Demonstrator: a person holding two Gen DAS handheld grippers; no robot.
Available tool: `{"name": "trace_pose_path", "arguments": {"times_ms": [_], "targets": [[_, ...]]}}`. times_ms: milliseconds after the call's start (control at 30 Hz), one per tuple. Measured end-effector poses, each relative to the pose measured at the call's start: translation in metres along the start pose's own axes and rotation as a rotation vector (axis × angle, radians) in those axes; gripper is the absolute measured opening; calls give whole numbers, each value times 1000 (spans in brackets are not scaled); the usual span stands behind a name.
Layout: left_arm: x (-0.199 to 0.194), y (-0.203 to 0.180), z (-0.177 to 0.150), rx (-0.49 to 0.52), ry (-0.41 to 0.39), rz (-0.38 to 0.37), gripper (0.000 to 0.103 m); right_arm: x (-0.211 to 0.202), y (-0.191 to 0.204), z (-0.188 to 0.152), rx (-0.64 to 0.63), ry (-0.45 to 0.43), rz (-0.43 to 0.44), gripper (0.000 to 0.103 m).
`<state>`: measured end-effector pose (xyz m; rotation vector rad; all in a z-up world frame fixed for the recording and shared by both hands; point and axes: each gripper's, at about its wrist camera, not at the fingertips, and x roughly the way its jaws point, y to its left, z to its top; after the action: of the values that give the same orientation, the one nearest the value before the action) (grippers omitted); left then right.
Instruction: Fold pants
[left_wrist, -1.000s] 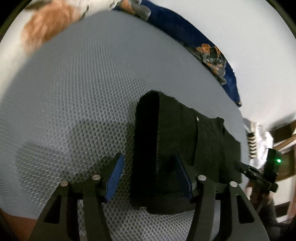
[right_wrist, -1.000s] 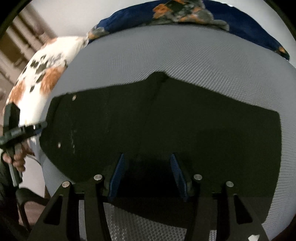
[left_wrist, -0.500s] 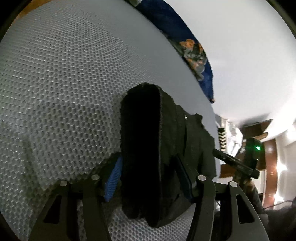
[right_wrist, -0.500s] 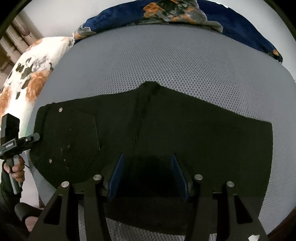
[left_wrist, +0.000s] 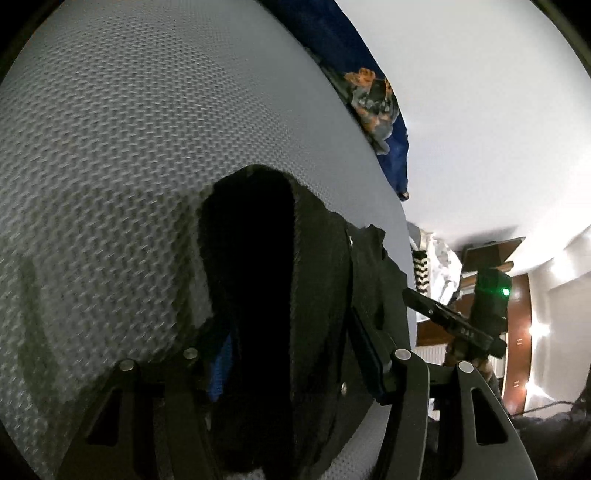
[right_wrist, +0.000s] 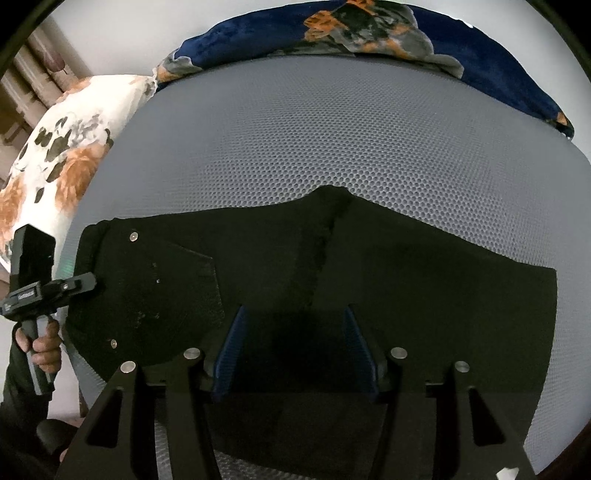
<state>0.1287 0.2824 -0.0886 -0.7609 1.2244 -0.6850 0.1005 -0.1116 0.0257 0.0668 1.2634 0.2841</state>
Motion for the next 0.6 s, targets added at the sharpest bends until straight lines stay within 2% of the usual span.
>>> {"name": "trace_pose_path", "arguments": {"times_ms": [33,67,133,267,333,467,600], "targets": [[2,-2,1,-3,-4,8,55,-2,-1,-1,3,-6,0,53],[4,-4,1,-6,-3,36,47,-4,-4,-2,10,-15,4,53],[8,-13,0,15,7,125,37,-9,-9,-4,26,-34,11,53],[6,-32,-5,16,-10,193,29,-21,-21,-8,54,-67,16,53],[3,-42,-7,-4,-26,189,26,-29,-30,-12,69,-92,20,53],[-2,-69,-12,-64,-67,135,24,-43,-48,-22,103,-137,29,54],[3,-110,-16,-66,-92,107,24,-55,-72,-31,146,-175,43,54]]}}
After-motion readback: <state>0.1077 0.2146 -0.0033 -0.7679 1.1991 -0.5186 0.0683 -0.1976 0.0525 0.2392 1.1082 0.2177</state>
